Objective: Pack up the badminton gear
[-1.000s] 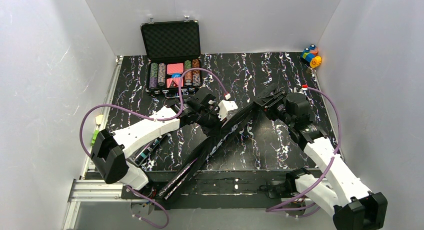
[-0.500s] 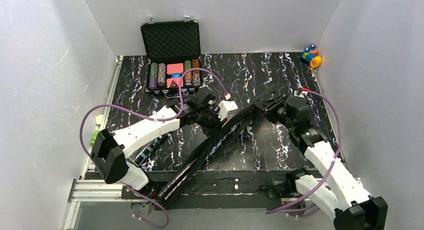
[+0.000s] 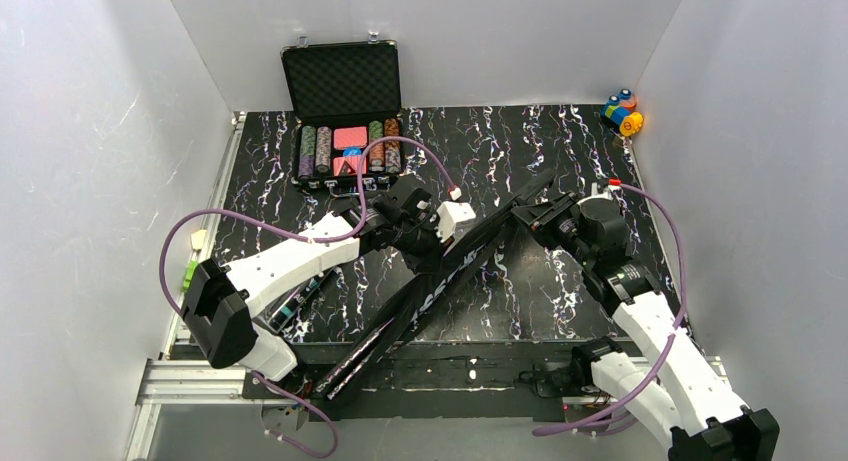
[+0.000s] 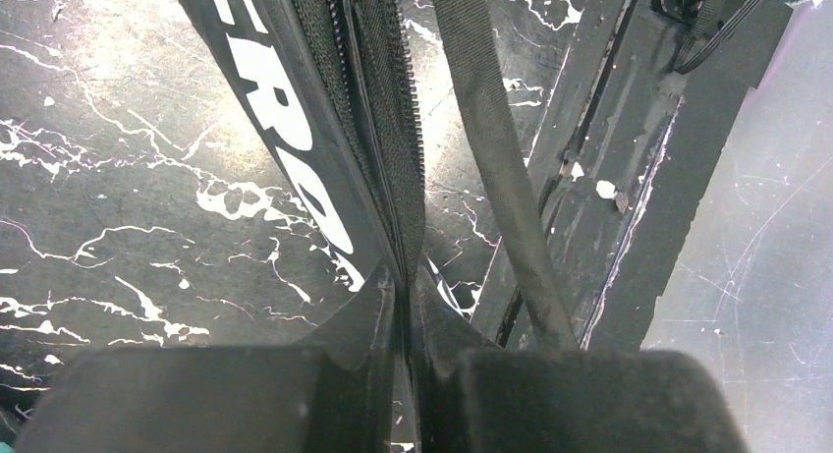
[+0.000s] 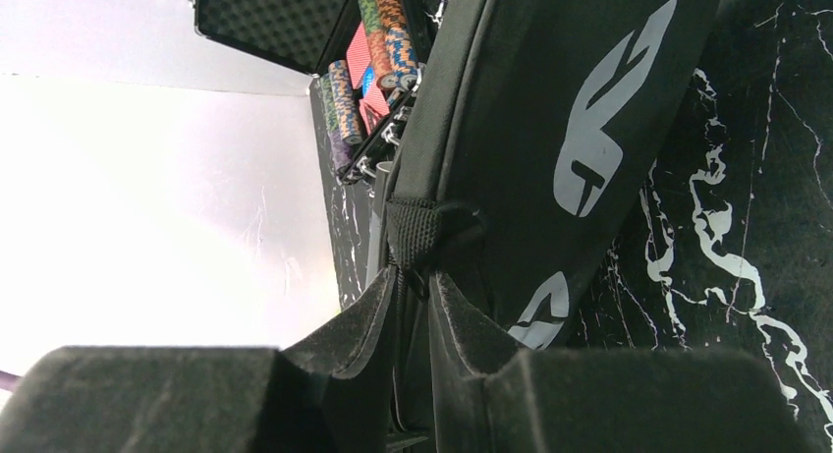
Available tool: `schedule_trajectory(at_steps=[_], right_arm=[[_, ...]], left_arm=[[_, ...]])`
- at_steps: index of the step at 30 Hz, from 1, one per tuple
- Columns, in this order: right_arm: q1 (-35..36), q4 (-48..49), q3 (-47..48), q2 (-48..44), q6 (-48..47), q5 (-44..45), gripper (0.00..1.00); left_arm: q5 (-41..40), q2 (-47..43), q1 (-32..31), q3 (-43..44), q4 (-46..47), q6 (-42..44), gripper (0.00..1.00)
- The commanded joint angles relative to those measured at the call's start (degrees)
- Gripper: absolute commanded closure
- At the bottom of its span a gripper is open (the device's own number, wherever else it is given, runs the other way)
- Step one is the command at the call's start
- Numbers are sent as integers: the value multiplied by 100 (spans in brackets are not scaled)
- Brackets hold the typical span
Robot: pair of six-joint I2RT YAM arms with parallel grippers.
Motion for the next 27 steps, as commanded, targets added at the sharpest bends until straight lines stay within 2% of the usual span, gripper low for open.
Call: schedule_trajectory(at_steps=[1, 4, 8, 10, 21, 27], right_arm=[[-30, 108, 5, -203, -70, -100, 75], [-32, 93, 12, -211, -84, -145, 78], [-32, 47, 24, -236, -101, -120, 95], [-32, 8, 46, -235, -105, -90, 99], [-49, -176, 18, -355, -172, 3, 99], [22, 20, -121, -203, -57, -593, 99]], left_arm=[[130, -329, 43, 225, 97, -7, 100], [130, -338, 43, 209, 96, 0, 100], [127, -345, 43, 195, 106, 0, 100], [130, -347, 43, 196, 107, -1, 100], [108, -374, 52, 174, 113, 6, 100], [116, -334, 52, 219, 115, -4, 100]])
